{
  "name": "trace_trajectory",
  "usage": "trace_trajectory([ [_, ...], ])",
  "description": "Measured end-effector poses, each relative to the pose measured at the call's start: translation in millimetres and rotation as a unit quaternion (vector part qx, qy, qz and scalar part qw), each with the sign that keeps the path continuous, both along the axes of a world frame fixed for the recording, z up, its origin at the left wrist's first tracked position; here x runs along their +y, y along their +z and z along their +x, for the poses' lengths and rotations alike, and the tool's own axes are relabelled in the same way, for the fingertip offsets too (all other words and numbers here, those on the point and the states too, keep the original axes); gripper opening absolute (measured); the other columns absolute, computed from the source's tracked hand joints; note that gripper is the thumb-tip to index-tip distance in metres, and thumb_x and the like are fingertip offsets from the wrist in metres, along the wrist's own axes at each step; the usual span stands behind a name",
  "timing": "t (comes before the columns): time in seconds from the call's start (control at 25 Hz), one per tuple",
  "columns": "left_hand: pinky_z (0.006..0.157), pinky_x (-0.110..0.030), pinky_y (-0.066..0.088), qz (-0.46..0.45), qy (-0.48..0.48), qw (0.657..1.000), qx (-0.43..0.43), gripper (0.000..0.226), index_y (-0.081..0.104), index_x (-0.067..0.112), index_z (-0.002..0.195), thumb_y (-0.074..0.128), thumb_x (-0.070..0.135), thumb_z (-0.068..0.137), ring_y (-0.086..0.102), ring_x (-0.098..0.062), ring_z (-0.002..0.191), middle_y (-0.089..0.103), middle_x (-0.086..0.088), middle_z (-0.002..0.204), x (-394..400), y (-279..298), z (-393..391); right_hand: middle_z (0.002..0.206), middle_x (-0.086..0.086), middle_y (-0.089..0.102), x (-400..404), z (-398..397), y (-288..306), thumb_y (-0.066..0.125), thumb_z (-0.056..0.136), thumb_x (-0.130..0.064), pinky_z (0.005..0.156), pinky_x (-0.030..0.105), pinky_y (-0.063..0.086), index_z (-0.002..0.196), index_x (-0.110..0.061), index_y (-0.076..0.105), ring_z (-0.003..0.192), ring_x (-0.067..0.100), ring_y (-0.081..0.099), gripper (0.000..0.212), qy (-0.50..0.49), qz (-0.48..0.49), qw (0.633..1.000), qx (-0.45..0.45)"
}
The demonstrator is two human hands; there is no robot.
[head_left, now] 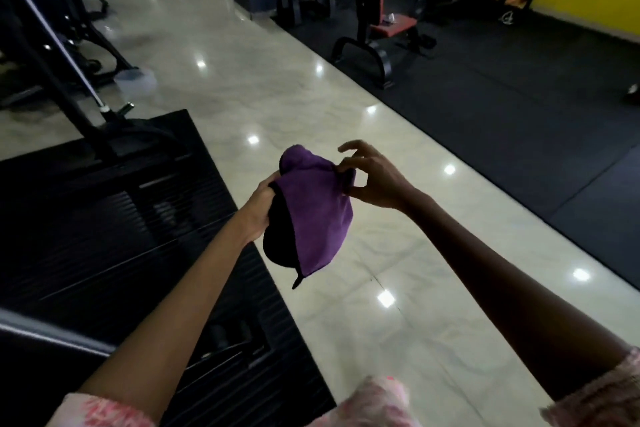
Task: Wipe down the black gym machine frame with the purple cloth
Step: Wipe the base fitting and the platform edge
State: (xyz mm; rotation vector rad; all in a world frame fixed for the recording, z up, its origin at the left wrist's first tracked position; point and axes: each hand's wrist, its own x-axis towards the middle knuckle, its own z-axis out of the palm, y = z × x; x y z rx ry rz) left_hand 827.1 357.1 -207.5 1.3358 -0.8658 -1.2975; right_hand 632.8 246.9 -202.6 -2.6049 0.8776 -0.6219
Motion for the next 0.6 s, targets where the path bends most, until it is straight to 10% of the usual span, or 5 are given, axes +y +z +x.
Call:
trace_trajectory([
  [0.2, 0.082, -0.024, 0.049, -0.044, 0.066, 0.997, -0.014, 0.03, 0.044, 0.029, 0.128, 0.046, 0.021, 0.099, 0.062, -0.007, 0.095, 0.059, 0.004, 0.114, -71.3, -8.0, 35.0, 0.115, 0.011, 0.06, -87.7, 39.1, -3.5, 0.082, 0.067, -0.006, 0.072, 0.012, 0.042, 0.083, -0.004, 0.07, 0.086, 0.012, 0.056, 0.02, 0.087, 0.023, 0.992, -0.089],
  [0.4, 0.077, -0.02, 0.048, -0.092, 0.162, 0.974, -0.129, 0.07, 0.029, 0.03, 0.134, 0.045, -0.019, 0.087, 0.06, 0.008, 0.08, 0.054, 0.011, 0.104, -148.2, -7.8, 64.5, 0.087, 0.007, 0.059, -201.7, 77.4, 24.7, 0.073, 0.081, -0.015, 0.065, 0.019, 0.041, 0.086, -0.005, 0.062, 0.082, 0.022, 0.054, 0.015, 0.107, 0.121, 0.983, 0.084],
  [0.6, 0.086, -0.012, 0.045, -0.114, 0.236, 0.94, -0.217, 0.052, 0.041, 0.015, 0.126, 0.056, -0.015, 0.086, 0.056, 0.007, 0.1, 0.052, 0.011, 0.116, -203.5, -22.7, 84.6, 0.072, 0.006, 0.059, -282.0, 122.8, 30.8, 0.075, 0.08, -0.021, 0.064, 0.025, 0.039, 0.072, -0.013, 0.058, 0.067, 0.01, 0.049, 0.021, 0.174, 0.17, 0.97, -0.018],
])
